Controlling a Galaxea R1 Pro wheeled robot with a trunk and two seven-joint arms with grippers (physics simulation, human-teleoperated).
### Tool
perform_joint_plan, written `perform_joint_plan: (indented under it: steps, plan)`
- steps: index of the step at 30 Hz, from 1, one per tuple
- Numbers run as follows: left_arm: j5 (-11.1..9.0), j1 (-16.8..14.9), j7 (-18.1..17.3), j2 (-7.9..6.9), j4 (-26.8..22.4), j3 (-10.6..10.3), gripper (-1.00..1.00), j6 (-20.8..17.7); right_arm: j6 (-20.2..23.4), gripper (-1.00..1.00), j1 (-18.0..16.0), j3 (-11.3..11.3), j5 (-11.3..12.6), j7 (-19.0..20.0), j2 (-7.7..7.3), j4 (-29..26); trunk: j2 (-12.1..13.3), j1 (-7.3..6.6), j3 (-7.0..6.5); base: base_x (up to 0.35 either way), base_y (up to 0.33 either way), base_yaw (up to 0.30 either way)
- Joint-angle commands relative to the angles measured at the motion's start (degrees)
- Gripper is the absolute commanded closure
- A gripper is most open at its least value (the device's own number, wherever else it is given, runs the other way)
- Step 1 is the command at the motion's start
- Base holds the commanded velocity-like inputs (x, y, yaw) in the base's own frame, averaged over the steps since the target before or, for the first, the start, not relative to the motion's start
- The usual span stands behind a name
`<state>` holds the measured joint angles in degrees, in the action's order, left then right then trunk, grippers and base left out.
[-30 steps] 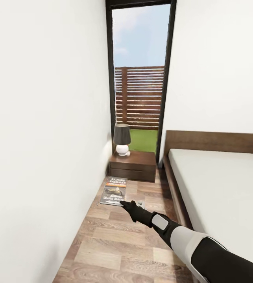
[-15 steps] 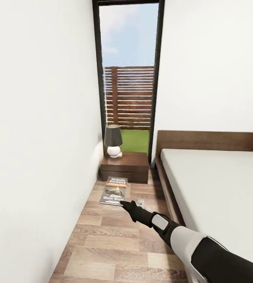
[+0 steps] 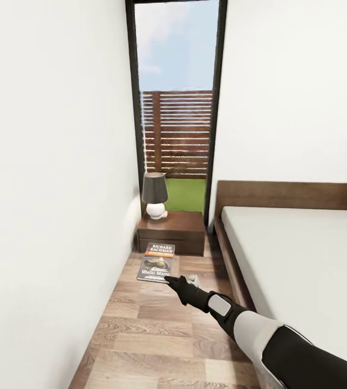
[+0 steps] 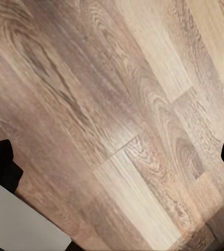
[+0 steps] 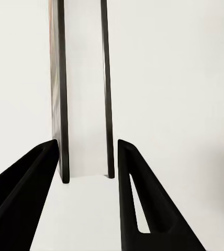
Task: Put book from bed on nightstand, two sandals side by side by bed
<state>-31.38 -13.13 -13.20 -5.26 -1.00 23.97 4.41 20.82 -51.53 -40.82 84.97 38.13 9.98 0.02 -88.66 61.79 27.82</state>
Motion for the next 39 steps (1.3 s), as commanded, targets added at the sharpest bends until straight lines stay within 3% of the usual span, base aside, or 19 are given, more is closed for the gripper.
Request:
perform_joint_plan:
  steps: [1, 39]
  plan:
    - [-0.1, -0.1, -0.3, -0.02, 0.1, 0.2, -1.00, 0.2, 0.4, 1.00, -0.1, -0.1, 0.8, 0.2, 0.02, 0.1, 0.0, 0.02, 0.06, 0.195, 0.001, 0.000]
    - [-0.1, -0.1, -0.3, -0.02, 0.1, 0.2, -1.00, 0.2, 0.4, 1.00, -0.1, -0.1, 0.9, 0.2, 0.02, 0.0, 0.0, 0.02, 0.06, 0.255, 0.000, 0.000]
